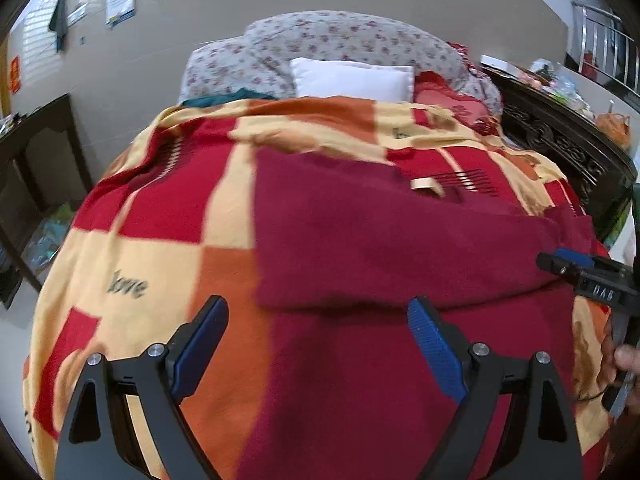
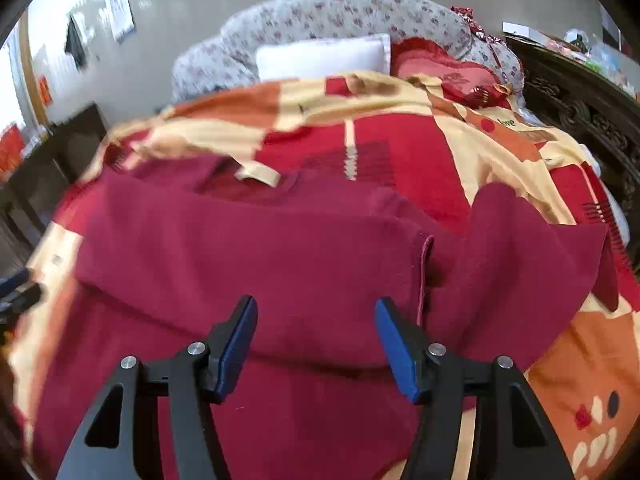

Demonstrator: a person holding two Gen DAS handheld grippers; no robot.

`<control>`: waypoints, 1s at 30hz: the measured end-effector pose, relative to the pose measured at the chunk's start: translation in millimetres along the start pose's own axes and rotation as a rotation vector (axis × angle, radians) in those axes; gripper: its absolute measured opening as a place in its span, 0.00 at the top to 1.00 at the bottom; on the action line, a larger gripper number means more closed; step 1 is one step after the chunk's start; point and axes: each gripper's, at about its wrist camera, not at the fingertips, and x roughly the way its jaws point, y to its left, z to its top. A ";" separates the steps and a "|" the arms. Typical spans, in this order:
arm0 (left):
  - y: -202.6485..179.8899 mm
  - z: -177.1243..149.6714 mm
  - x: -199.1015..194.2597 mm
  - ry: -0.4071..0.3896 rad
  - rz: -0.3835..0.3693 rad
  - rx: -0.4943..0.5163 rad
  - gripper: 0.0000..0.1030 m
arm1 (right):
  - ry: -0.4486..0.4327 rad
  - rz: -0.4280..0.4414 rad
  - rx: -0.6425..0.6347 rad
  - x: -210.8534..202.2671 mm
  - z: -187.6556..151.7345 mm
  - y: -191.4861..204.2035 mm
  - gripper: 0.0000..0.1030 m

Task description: Fold small clothes

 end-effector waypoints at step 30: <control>-45.0 10.2 89.4 0.048 0.031 -0.026 0.10 | -0.074 0.025 0.212 -33.9 -9.6 -74.6 0.26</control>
